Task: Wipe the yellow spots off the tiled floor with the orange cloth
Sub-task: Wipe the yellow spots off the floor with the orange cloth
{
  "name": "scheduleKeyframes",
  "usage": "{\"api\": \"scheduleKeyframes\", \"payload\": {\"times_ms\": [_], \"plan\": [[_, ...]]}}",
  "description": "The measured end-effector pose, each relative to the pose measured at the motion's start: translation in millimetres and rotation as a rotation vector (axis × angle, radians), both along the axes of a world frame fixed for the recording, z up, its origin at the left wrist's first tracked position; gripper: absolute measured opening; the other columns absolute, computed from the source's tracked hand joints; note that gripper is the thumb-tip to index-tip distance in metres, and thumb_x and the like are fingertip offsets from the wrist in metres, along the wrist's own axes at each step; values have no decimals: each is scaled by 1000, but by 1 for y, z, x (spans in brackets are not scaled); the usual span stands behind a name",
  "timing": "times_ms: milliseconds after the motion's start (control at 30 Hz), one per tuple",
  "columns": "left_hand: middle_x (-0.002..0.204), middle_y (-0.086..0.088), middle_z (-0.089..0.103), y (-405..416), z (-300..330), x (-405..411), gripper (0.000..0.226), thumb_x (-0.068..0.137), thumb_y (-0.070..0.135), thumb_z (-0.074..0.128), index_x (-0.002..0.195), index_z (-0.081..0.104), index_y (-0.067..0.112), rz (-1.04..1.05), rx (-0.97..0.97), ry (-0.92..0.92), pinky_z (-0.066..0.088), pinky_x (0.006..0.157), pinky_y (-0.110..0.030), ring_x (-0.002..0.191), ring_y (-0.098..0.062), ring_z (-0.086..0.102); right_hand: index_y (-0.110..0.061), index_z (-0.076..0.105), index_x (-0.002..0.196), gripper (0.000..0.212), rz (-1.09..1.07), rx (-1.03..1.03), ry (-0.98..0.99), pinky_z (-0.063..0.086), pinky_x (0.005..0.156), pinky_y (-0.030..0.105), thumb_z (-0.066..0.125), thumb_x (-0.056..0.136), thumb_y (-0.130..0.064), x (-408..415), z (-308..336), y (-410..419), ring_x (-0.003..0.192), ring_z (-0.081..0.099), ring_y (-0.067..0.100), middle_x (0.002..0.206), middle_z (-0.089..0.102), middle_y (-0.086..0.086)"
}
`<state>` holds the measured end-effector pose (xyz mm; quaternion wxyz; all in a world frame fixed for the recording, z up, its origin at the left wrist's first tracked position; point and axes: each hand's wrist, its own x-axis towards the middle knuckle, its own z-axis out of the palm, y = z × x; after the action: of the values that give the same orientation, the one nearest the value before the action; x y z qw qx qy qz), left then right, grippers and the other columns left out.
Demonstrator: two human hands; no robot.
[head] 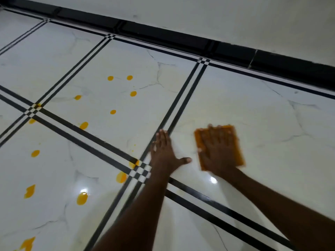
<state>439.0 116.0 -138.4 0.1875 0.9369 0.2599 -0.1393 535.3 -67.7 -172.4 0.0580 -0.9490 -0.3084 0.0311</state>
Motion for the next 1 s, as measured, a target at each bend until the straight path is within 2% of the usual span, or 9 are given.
{"api": "scheduleKeyframes", "payload": {"times_ms": [100,200,333,433,533,633,700,833,1000], "plan": [[164,-7,-23,4,-6,0,143,63,89,56,155,-19,11,-20,19,7,-2,122,-46,152,-21,-19,-30,15,163,71,149,-14,28,6,124,63,21,98,-58,39,4,34,157,13,39,171,16,8],[164,-8,-23,9,-8,1,144,62,90,56,155,-20,11,-28,13,24,0,122,-47,152,-23,-19,-27,19,163,72,-194,-13,-15,5,125,61,21,98,-58,68,1,-7,156,17,40,170,20,10],[165,-9,-21,6,-5,1,144,62,88,59,156,-18,9,-13,29,17,4,123,-49,153,-24,-15,-22,19,163,73,-448,37,-55,13,122,66,28,98,-53,3,4,-75,153,21,44,169,21,16],[165,-14,-17,1,1,7,144,64,82,65,156,-13,5,-14,42,61,8,123,-51,154,-28,-11,-26,15,164,74,-175,53,22,8,122,67,34,97,-51,-41,6,-69,157,11,41,171,14,12],[161,-24,19,-13,20,20,129,68,74,71,155,13,-2,-49,177,153,29,117,-48,149,-36,23,-30,13,164,73,53,11,50,1,124,63,26,98,-57,-7,10,-51,158,8,36,172,10,6],[123,-8,66,-38,38,22,69,83,63,61,128,53,11,-246,448,-6,47,97,-39,111,-25,63,-27,25,162,73,-171,-13,8,0,124,58,24,96,-58,33,1,-81,156,19,36,171,20,6],[129,-9,61,-48,36,17,68,86,62,59,134,52,14,-339,410,-80,45,100,-42,120,-27,57,-22,26,162,72,-404,0,-61,6,124,61,23,99,-58,24,-3,-136,154,23,40,169,22,10],[165,-16,14,-59,14,-15,94,88,66,53,158,17,14,-358,186,9,23,119,-49,152,-31,16,-17,18,163,74,-681,-27,-55,12,122,66,23,101,-57,-57,9,-177,153,20,45,169,20,18],[152,-20,42,-59,7,-73,74,91,47,59,148,40,4,-139,226,-157,32,115,-50,141,-35,38,-25,18,163,76,-106,27,-7,4,123,65,35,97,-56,-81,2,-50,156,15,42,170,16,13]]}}
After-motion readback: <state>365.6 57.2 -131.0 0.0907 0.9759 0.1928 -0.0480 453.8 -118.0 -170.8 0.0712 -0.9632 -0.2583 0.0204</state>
